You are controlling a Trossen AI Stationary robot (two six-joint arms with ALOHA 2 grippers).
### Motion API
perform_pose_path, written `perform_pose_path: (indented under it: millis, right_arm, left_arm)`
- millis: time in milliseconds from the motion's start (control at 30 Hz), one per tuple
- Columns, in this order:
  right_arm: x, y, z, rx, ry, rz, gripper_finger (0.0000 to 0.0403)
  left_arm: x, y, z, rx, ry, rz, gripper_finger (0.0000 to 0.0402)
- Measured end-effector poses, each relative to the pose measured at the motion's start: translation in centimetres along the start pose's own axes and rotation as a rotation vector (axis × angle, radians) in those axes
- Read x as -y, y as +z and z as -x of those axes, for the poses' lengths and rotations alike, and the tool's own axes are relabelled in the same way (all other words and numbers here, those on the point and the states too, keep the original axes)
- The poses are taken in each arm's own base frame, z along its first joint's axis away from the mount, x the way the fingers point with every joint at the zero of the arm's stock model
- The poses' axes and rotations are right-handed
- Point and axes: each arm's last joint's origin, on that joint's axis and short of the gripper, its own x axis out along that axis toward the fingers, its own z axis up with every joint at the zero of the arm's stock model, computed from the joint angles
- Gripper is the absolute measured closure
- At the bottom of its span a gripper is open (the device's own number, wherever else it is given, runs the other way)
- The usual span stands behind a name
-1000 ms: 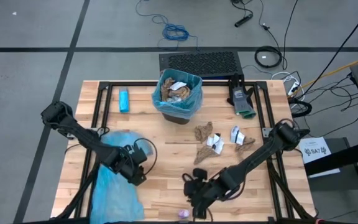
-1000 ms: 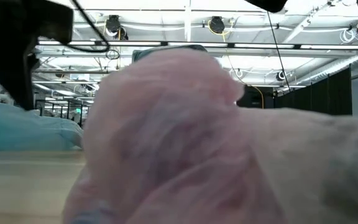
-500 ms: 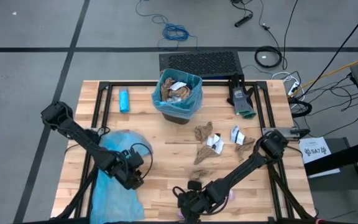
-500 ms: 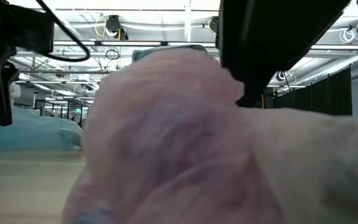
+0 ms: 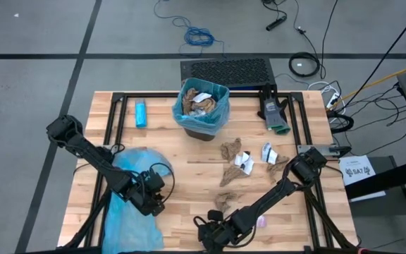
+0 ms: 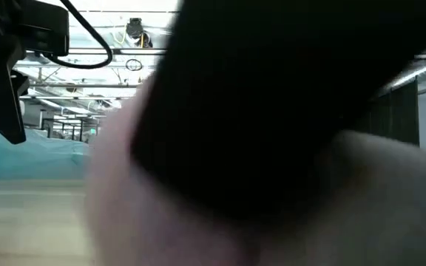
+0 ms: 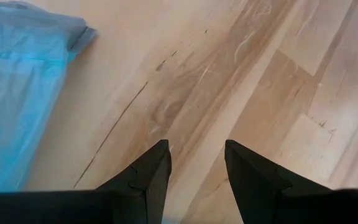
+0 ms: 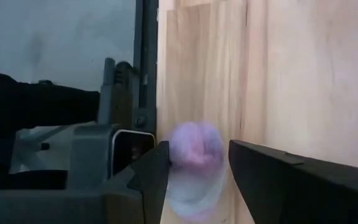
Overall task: Place trash/remove bag and relplace
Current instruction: Put the pink plastic into the trash bin
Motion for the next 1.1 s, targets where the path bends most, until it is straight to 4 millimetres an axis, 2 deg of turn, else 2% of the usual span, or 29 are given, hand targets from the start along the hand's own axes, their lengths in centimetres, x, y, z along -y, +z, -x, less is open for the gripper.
perform_pose_path:
  millis: [100, 267, 433, 667, 833, 967, 1100]
  right_arm:
    - [0.4, -0.1, -0.6, -0.008, -0.010, 0.015, 0.0268]
    - [0.5, 0.0, -0.6, -0.009, -0.009, 0.083, 0.0379]
    - [0.7, 0.1, 1.4, -0.037, -0.073, 0.103, 0.0389]
    - [1.4, 1.0, 8.6, -0.023, -0.269, 0.127, 0.0399]
    - [2.3, 1.3, 15.1, 0.026, -0.407, 0.154, 0.0401]
    - [4.4, 2.2, 20.0, 0.099, -0.540, 0.140, 0.0402]
    - [7.6, 4.3, 23.9, 0.179, -0.575, 0.101, 0.0402]
  left_arm:
    - [0.0, 0.0, 0.0, 0.001, -0.004, 0.002, 0.0246]
    - [0.5, 0.2, 0.0, 0.018, -0.052, 0.018, 0.0246]
    - [0.9, 0.4, 0.1, 0.034, -0.094, 0.033, 0.0246]
    - [1.2, 0.5, 0.1, 0.042, -0.117, 0.041, 0.0246]
    - [1.2, 0.5, 0.1, 0.043, -0.118, 0.041, 0.0246]
    - [1.2, 0.5, 0.1, 0.043, -0.118, 0.041, 0.0246]
    - [1.1, 0.6, 0.1, 0.048, -0.116, 0.046, 0.0246]
